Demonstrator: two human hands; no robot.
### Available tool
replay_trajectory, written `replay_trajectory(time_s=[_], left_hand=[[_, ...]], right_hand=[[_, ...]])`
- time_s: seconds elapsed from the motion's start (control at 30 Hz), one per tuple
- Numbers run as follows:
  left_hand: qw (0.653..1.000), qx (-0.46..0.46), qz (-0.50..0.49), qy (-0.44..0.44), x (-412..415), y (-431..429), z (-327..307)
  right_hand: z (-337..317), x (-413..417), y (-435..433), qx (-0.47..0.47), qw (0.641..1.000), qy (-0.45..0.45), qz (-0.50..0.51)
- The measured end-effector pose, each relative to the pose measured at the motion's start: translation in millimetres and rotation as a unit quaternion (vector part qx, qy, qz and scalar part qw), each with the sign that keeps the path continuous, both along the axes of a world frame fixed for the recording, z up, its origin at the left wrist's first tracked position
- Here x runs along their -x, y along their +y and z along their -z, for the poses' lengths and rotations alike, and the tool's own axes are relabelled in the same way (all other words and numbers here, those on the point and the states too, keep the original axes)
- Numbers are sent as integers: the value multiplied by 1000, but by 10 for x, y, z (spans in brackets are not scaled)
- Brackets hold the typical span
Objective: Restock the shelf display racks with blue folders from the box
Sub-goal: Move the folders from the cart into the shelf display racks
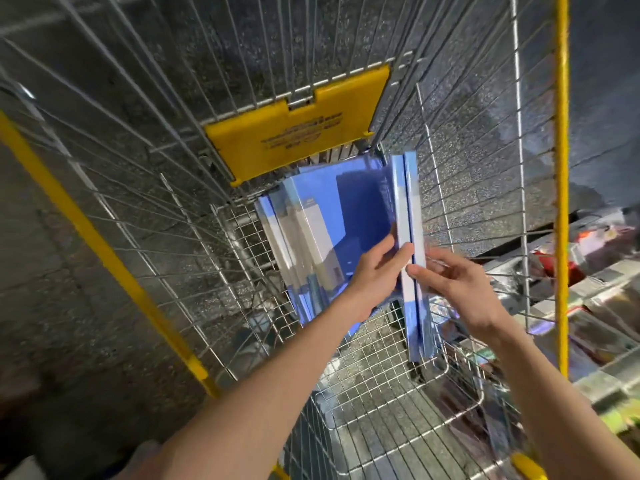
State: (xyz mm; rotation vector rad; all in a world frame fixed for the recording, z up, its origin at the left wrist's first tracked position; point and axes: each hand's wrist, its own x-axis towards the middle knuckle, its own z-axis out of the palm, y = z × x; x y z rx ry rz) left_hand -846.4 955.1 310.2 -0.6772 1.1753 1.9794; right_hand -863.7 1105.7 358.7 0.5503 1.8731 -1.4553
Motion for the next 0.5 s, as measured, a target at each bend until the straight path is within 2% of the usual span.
replay_trajectory(time_s=[0.17, 0.4, 0.5], left_hand=[[999, -30, -28, -31, -51, -94, -14], [998, 15, -35, -57, 29, -325, -156], [997, 15, -35, -63, 72, -422, -247]], right_hand=[[-45, -64, -76, -21, 1000, -4, 15], [-39, -64, -289, -52, 999, 14, 6], [-97, -20, -417, -29, 999, 13, -4]])
